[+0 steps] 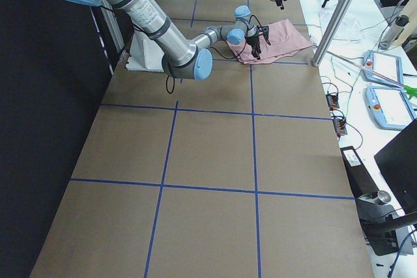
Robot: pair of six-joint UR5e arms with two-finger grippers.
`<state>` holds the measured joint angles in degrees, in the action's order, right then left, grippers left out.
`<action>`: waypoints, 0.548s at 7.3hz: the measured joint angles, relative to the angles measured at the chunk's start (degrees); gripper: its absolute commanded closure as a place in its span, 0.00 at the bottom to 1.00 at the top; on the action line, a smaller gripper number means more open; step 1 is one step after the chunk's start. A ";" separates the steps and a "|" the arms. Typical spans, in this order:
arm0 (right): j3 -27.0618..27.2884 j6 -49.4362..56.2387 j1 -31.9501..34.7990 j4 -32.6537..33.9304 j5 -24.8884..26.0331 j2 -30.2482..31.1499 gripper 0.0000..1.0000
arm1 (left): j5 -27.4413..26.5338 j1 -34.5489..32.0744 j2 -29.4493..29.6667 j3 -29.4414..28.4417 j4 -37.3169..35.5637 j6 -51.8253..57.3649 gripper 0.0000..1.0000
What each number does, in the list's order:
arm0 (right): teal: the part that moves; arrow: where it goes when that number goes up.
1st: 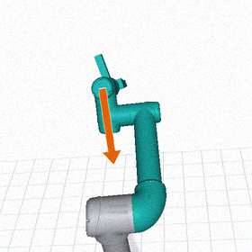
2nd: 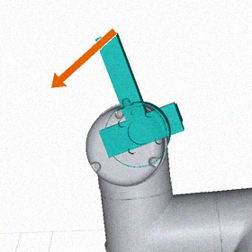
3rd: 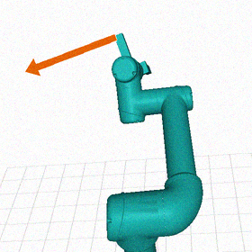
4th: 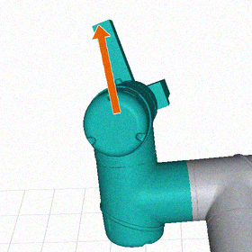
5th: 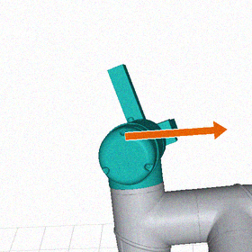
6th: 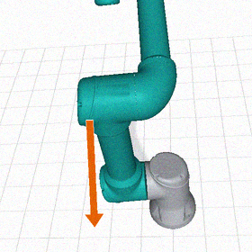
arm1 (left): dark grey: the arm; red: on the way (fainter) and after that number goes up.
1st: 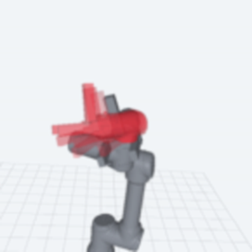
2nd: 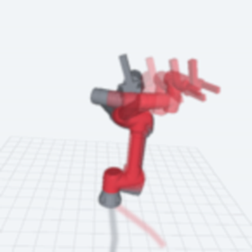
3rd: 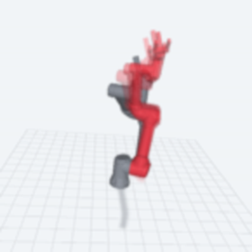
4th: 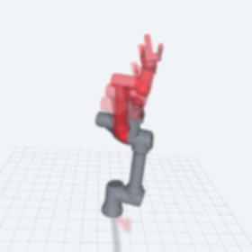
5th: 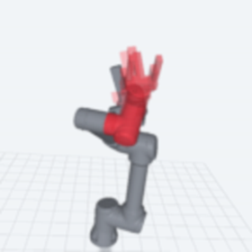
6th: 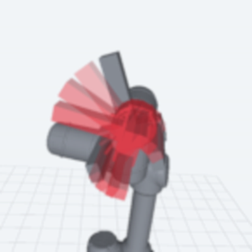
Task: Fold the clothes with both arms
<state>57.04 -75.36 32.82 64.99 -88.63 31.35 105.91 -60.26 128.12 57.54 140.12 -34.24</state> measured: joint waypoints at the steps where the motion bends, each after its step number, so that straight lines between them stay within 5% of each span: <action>1: -0.38 0.87 -0.17 0.10 0.10 -0.01 0.45 | -0.02 0.32 -0.28 0.28 0.03 -0.63 0.00; 4: -0.60 1.83 -0.34 0.17 0.77 0.44 0.48 | -0.08 0.89 -0.56 0.69 0.07 -1.62 0.00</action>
<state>56.44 -73.53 32.48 65.15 -87.86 31.79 105.82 -59.37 127.56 58.24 140.18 -35.87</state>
